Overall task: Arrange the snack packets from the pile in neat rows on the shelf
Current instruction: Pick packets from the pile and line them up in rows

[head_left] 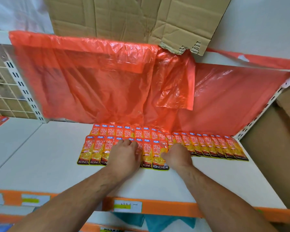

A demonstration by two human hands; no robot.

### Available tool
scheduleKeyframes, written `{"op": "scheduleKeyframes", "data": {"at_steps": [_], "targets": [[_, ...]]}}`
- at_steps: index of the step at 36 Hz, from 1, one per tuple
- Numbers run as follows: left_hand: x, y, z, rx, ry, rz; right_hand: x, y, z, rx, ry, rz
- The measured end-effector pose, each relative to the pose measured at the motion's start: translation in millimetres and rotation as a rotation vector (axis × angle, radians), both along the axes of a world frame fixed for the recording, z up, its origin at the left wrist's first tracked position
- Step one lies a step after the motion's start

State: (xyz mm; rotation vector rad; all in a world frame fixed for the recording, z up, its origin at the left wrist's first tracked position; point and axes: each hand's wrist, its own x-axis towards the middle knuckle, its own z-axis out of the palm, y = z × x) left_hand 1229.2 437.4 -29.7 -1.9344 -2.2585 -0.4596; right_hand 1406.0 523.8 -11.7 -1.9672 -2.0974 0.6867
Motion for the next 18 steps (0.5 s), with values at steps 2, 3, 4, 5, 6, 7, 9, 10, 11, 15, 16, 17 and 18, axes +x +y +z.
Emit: {"op": "scheduleKeyframes", "data": {"at_steps": [2, 3, 4, 5, 6, 7, 9, 10, 11, 15, 16, 17, 18], "targets": [[-2.2, -0.5, 0.3, -0.026, -0.005, -0.010, -1.3, -2.9, 0.7, 0.025, -0.023, -0.003], [-2.7, -1.0, 0.9, -0.035, -0.005, -0.015, -1.2, -4.7, 1.6, 0.037, -0.036, -0.003], [-2.7, -1.3, 1.3, -0.042, -0.006, -0.018, -1.0, -6.0, 2.4, 0.045, -0.051, 0.000], [-2.8, -1.7, 2.1, -0.052, -0.008, -0.020, -0.8, -7.3, 3.5, 0.053, -0.069, 0.005], [-2.9, -1.8, 3.1, -0.066, -0.010, -0.021, -0.6, -8.2, 4.7, 0.065, -0.087, 0.012], [-3.1, -2.3, 3.9, -0.084, -0.011, -0.019, -0.5, -9.4, 6.3, 0.080, -0.105, 0.022], [-3.4, -2.7, 5.1, -0.116, -0.005, -0.012, -0.5, -12.0, 8.6, 0.115, -0.130, 0.060], [-3.3, -3.1, 5.9, -0.127, 0.000, -0.008, -0.7, -13.8, 9.1, 0.134, -0.133, 0.082], [-3.3, -3.5, 7.3, -0.136, 0.002, -0.005, -1.2, -15.8, 9.8, 0.157, -0.130, 0.103], [-1.9, -8.4, 13.7, -0.154, -0.022, 0.030, -5.1, -22.9, 12.7, 0.259, -0.074, 0.246], [-1.9, -10.4, 15.0, -0.150, -0.021, 0.047, -7.2, -23.5, 13.2, 0.267, -0.078, 0.312], [-2.2, -13.1, 16.0, -0.144, -0.015, 0.065, -9.7, -24.3, 13.5, 0.271, -0.095, 0.385], [-2.8, -16.3, 17.1, -0.143, -0.012, 0.083, -12.5, -25.5, 14.3, 0.273, -0.112, 0.453]]}}
